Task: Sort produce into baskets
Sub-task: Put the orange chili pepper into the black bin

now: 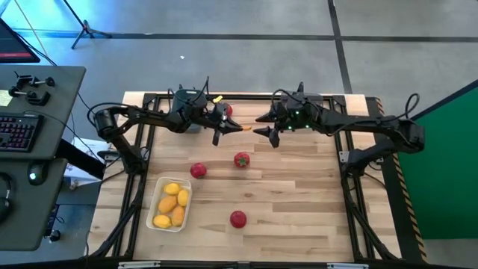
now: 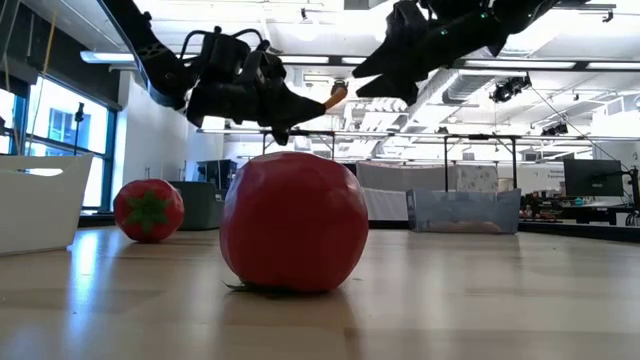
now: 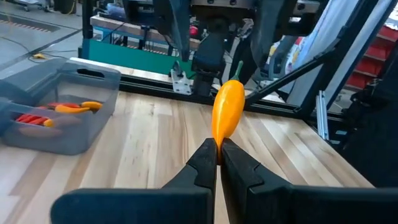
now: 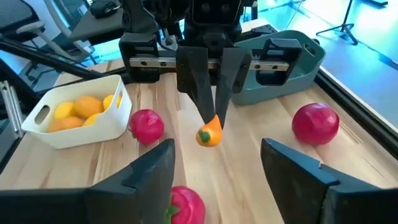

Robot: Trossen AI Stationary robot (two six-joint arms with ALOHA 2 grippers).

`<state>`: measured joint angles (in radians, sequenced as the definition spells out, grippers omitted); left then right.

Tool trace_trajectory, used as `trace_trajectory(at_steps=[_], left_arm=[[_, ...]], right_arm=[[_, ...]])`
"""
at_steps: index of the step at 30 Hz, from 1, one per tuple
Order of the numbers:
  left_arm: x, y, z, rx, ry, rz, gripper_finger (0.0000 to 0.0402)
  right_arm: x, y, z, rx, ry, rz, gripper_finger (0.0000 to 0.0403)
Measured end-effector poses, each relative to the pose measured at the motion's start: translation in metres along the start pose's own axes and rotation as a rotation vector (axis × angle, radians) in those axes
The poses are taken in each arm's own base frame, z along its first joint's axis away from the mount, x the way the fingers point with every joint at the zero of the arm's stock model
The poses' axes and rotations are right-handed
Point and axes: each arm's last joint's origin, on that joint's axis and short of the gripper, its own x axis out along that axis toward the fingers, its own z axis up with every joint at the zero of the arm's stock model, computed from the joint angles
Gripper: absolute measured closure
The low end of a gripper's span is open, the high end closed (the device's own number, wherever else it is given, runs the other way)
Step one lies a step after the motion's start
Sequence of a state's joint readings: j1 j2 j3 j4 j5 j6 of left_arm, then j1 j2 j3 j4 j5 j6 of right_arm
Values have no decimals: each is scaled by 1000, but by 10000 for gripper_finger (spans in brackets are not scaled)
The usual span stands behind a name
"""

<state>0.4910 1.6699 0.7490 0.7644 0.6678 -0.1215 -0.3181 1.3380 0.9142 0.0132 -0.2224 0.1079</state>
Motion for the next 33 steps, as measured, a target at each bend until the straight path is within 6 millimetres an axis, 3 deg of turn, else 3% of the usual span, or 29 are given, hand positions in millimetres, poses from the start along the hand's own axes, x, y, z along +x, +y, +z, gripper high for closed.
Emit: trace_trajectory(at_steps=[6, 13, 18, 26, 33], left_arm=[[3, -4, 4, 0, -36, -17, 401], [11, -13, 10, 15, -47, -52, 401], [12, -12, 12, 17, -56, -12, 401], [12, -11, 11, 11, -54, 22, 401], [12, -9, 7, 22, -26, 85, 369]], right_arm=[[8, 5, -1, -16, -18, 17, 145], [15, 9, 0, -36, -55, 43, 153], [15, 9, 0, -9, -53, 44, 215], [15, 8, 0, -70, -62, 10, 385], [12, 5, 1, -78, -53, -24, 374]])
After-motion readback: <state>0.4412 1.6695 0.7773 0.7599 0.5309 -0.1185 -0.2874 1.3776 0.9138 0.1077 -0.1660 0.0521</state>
